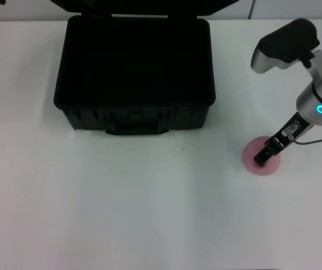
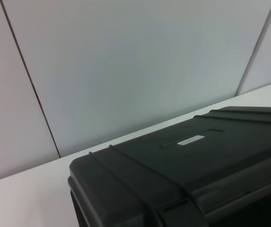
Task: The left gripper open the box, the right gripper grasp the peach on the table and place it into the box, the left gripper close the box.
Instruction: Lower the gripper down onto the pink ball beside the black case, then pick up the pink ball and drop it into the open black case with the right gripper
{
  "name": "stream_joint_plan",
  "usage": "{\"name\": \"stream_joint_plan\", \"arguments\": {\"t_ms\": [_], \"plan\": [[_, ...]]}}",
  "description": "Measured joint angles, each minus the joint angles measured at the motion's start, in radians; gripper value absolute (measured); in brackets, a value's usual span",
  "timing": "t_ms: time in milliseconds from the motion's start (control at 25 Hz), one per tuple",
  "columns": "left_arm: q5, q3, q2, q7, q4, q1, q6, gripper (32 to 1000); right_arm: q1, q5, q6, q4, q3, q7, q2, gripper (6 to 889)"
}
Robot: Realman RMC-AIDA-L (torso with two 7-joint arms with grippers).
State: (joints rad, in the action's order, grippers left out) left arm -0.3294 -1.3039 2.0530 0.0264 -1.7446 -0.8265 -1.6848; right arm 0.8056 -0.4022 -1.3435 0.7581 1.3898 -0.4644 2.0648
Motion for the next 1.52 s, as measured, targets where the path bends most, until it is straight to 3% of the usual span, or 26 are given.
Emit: {"name": "stream_joint_plan", "arguments": {"t_ms": [680,800,1000,1240,1520], "plan": [[-0.001,0.000,0.0010,0.001,0.001,-0.003,0.000,392,0.000,-0.015,0.014,-0.017,0.000,-0.005,0.002,789],[-0.001,0.000,0.0010,0.001,0.001,-0.003,0.000,392,-0.001,-0.015,0.015,-0.020,0.000,-0.005,0.002,562],[-0.001,0.000,0.0010,-0.001,0.001,-0.003,0.001,391,0.002,-0.015,0.022,-0.028,-0.007,-0.017,0.001,319],[-0.001,0.000,0.0010,-0.002,0.001,-0.003,0.001,391,0.002,-0.015,0.016,-0.024,-0.016,-0.029,0.000,149],[-0.001,0.000,0.0010,-0.003,0.000,0.004,0.001,391,0.010,-0.015,0.005,-0.012,-0.017,-0.031,-0.003,108]]}}
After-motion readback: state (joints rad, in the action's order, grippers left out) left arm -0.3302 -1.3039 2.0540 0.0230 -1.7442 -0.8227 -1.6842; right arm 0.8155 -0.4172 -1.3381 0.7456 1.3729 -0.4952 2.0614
